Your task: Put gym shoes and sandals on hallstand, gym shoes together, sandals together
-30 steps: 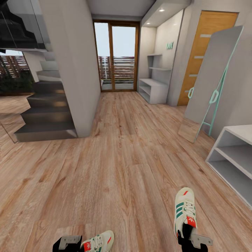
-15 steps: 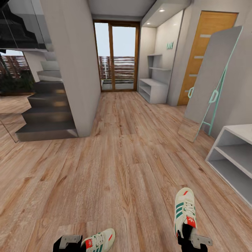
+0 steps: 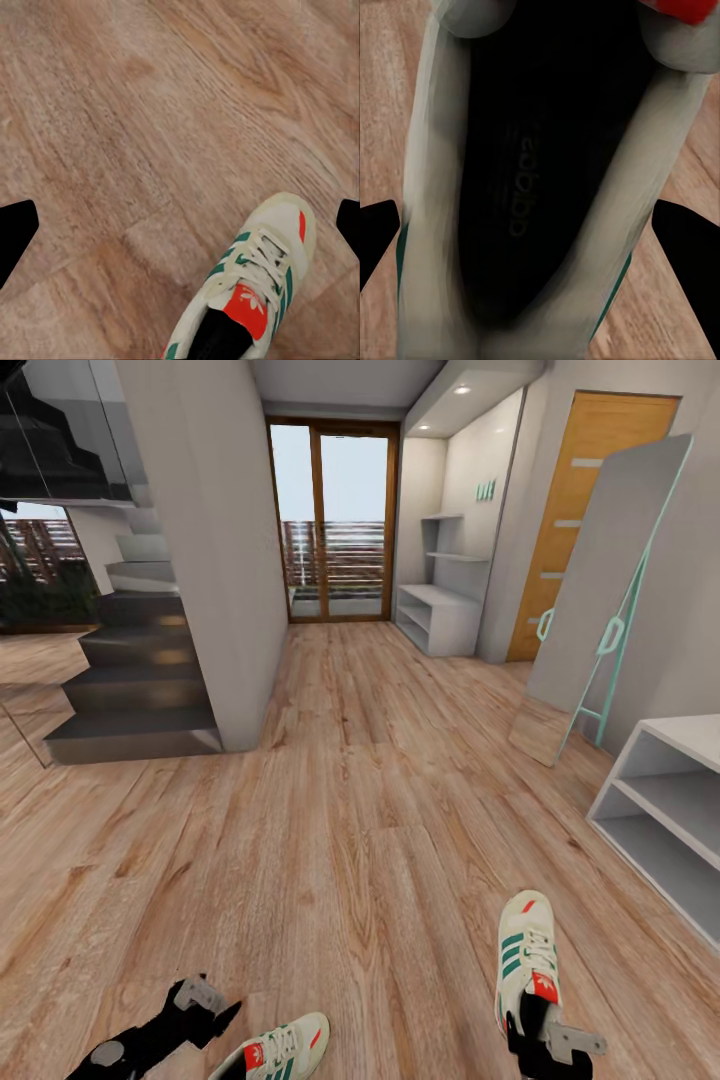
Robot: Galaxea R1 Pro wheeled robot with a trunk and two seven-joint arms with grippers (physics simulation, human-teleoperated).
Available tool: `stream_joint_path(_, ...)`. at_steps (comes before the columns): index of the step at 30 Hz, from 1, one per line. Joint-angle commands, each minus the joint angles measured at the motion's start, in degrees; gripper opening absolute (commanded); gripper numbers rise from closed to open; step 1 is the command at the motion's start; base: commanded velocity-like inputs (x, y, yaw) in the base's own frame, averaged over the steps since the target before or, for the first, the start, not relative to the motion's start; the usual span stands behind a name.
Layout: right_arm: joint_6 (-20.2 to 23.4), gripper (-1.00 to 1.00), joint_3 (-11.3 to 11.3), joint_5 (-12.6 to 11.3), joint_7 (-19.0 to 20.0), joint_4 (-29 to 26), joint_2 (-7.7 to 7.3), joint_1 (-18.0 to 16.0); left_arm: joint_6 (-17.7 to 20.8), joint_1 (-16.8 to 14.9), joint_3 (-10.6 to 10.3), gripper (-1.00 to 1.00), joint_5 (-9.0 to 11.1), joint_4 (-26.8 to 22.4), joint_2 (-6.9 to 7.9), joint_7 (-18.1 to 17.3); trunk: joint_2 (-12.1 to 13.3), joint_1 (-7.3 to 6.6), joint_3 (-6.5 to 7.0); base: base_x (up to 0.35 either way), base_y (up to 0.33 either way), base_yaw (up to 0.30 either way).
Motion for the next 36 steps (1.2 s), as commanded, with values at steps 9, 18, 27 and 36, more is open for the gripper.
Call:
stream_joint_path(9, -0.1, -1.0, 0.3, 2.3, 0.1, -3.0, -0.1, -0.1, 7.1, -4.5, 0.3, 1.0, -15.2, -0.1, 0.62, -3.2, 0.0, -0.01, -0.06, 0.0, 0.0, 0.0)
stream_joint_path(18, 5.9, -1.0, 0.2, 13.9, 1.5, -9.1, -0.14, -5.9, 6.8, -4.6, 0.0, 1.0, -16.7, 0.3, 0.81, -5.5, 0.0, -0.01, -0.06, 0.0, 0.0, 0.0)
stream_joint_path(27, 21.3, -1.0, 0.1, 16.2, 13.6, -15.7, -0.09, -13.3, 6.8, -4.2, 0.1, 1.0, -17.2, 0.3, 1.12, -7.7, 0.0, -0.01, -0.06, 0.0, 0.0, 0.0)
stream_joint_path(36, 25.7, -1.0, -0.1, 16.5, 17.7, -20.6, -0.19, -14.4, 6.6, -4.1, 0.4, 1.0, -16.9, 0.2, 1.04, -7.8, 0.0, -0.01, -0.06, 0.0, 0.0, 0.0)
